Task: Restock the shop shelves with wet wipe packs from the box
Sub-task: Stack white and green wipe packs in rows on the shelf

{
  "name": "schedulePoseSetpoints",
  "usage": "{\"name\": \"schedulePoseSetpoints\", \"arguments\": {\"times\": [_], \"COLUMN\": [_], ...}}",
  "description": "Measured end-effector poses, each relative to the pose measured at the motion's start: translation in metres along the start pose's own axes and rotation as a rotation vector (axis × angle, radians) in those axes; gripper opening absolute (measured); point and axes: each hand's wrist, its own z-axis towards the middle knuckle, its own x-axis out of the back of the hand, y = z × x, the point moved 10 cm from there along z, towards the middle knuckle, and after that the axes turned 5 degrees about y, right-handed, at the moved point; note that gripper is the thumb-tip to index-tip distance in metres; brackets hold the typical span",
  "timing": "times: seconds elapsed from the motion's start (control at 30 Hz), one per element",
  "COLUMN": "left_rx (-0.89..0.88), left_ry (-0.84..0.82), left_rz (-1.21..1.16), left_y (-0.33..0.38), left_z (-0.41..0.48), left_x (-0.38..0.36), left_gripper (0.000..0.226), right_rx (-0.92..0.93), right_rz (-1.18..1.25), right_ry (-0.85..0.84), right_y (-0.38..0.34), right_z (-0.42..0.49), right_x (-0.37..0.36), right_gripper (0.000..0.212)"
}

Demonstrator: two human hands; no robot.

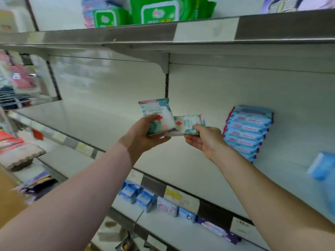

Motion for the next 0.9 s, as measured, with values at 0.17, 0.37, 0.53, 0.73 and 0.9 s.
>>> {"name": "schedulePoseSetpoints", "arguments": {"times": [0.17,0.37,0.53,0.73,0.9], "left_rx": [0.051,0.131,0.19,0.255,0.286], "left_ry": [-0.041,-0.053,-0.056,-0.131,-0.175], "left_rz": [0.083,0.204,0.269,0.353,0.39], "left_y": [-0.008,-0.022,-0.04,-0.066,-0.082], "left_z": [0.031,0.074,0.108,0.139,0.153], "left_x": [-0.02,-0.025,-0.026,-0.039,-0.049], "left_gripper": [0.029,0.016,0.032,0.035,0.036], "right_rx": [-0.008,-0.014,0.061,0.101,0.066], "right_rz": [-0.127,-0.309,-0.477,-0.722,-0.801], "right_ry": [0.112,0.214,0.272,0.407,0.438], "right_y": [0.006,0.021,0.029,0.034,0.038], "right_z": [0.02,0.046,0.062,0.077,0.084], "right_x": [0.026,0.035,0.037,0.057,0.067], "right_gripper": [0.014,0.016,0.019,0.025,0.024]}}
